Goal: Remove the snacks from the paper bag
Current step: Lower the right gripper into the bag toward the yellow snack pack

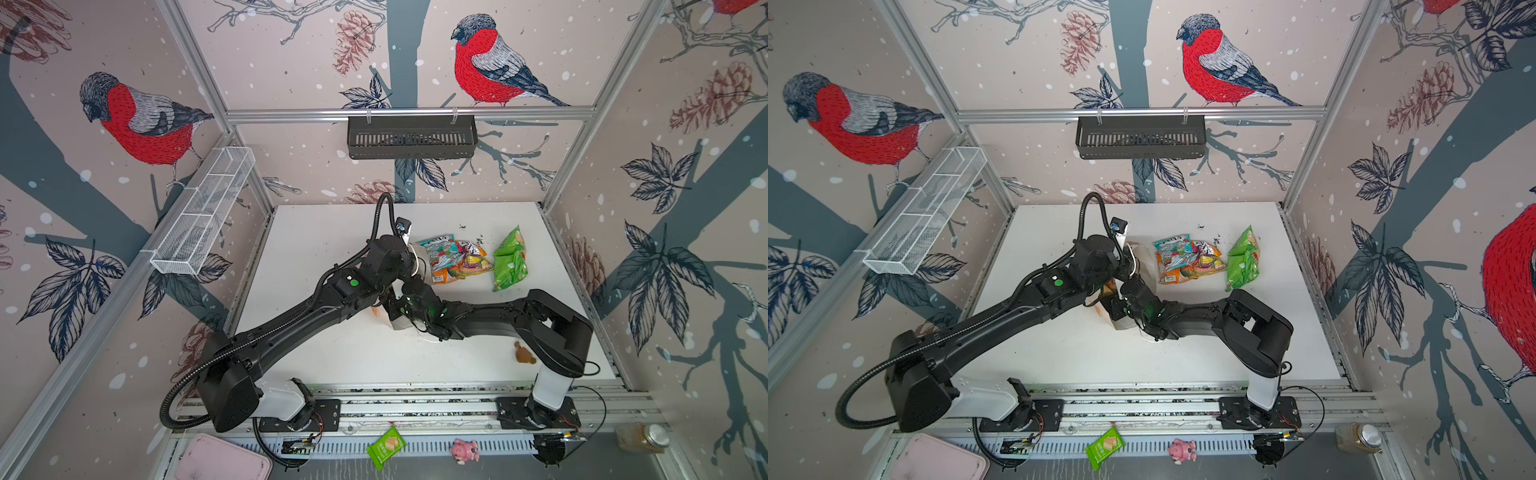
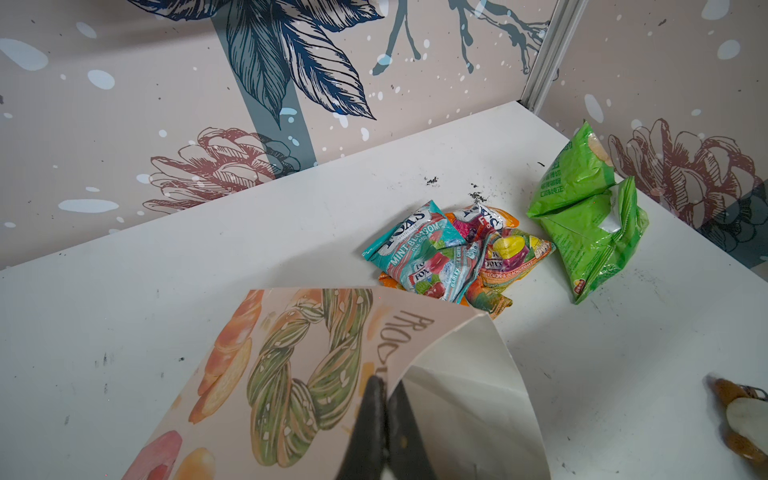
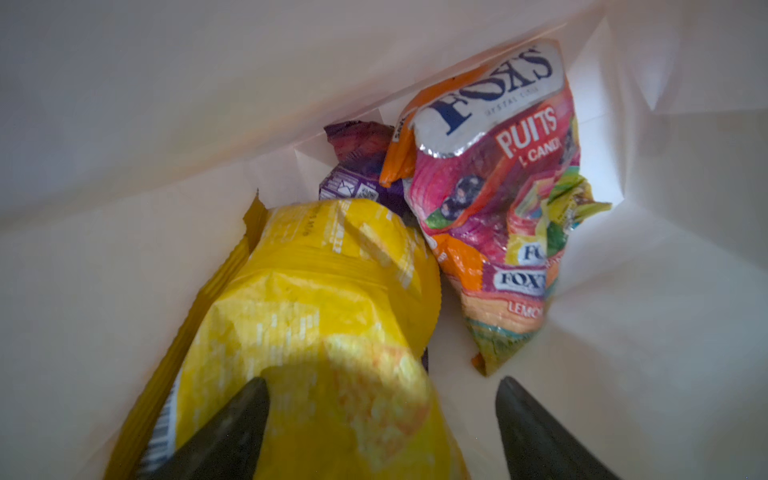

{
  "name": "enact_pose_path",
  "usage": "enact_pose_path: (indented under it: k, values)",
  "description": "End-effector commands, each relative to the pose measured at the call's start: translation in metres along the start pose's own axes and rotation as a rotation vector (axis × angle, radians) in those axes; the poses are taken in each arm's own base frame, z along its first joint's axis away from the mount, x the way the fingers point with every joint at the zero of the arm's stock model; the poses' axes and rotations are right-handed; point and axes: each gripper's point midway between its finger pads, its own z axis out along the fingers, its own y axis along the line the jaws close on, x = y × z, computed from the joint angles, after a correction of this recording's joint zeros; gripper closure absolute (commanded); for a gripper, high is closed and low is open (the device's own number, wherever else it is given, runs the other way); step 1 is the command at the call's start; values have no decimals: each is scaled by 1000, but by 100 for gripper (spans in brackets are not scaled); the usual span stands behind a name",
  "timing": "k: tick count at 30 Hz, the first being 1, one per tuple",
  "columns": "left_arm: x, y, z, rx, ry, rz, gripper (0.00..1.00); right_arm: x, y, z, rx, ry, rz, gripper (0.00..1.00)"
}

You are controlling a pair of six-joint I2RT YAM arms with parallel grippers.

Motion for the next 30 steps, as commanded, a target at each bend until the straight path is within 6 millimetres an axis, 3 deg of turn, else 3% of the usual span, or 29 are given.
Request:
enact_pose_path:
  k: [1, 13, 30]
  values:
    - [-20, -3, -6, 24, -71, -40, 100, -1, 2, 6, 0, 3, 13, 13]
    - [-17, -2, -9, 21, -71, -35, 100, -3, -6, 32, 56, 15, 35, 16]
    - [-10, 7, -11, -17, -62, -23, 100, 2, -10, 42, 80, 54, 44, 55]
